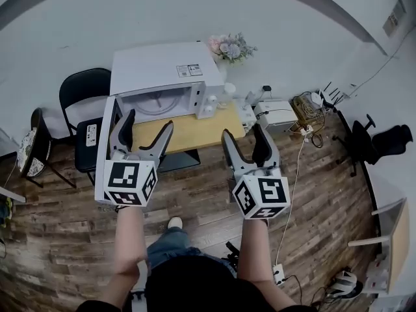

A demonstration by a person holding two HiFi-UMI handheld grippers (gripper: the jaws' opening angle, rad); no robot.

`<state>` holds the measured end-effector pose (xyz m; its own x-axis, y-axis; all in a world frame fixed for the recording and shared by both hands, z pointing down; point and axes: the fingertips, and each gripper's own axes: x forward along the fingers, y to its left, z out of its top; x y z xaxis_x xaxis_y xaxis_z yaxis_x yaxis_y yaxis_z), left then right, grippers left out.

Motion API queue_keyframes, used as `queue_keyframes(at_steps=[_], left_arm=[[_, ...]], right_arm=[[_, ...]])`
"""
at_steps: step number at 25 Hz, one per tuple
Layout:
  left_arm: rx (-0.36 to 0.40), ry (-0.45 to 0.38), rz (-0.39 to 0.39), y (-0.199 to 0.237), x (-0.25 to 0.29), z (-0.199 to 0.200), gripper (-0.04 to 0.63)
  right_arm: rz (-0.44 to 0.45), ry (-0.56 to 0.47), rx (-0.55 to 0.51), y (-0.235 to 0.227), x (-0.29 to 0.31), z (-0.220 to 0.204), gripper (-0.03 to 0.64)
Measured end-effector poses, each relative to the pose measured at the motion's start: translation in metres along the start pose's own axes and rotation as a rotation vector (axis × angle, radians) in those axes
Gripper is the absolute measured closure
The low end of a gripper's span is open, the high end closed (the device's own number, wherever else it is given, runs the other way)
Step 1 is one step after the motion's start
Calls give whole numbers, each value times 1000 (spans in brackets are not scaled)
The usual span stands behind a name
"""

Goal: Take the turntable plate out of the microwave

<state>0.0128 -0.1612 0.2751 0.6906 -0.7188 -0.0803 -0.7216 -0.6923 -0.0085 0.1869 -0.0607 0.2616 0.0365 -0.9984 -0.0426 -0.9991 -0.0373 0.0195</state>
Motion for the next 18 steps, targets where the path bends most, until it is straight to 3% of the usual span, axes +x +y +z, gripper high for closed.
queue_keyframes(at_steps=[8,18], left_arm=[[-28,32,30,55,43,-24,198],[-62,135,36,68,55,-73,198]], right_arm=[[63,28,31,19,84,-20,273],[138,159,92,40,125,-81,307]])
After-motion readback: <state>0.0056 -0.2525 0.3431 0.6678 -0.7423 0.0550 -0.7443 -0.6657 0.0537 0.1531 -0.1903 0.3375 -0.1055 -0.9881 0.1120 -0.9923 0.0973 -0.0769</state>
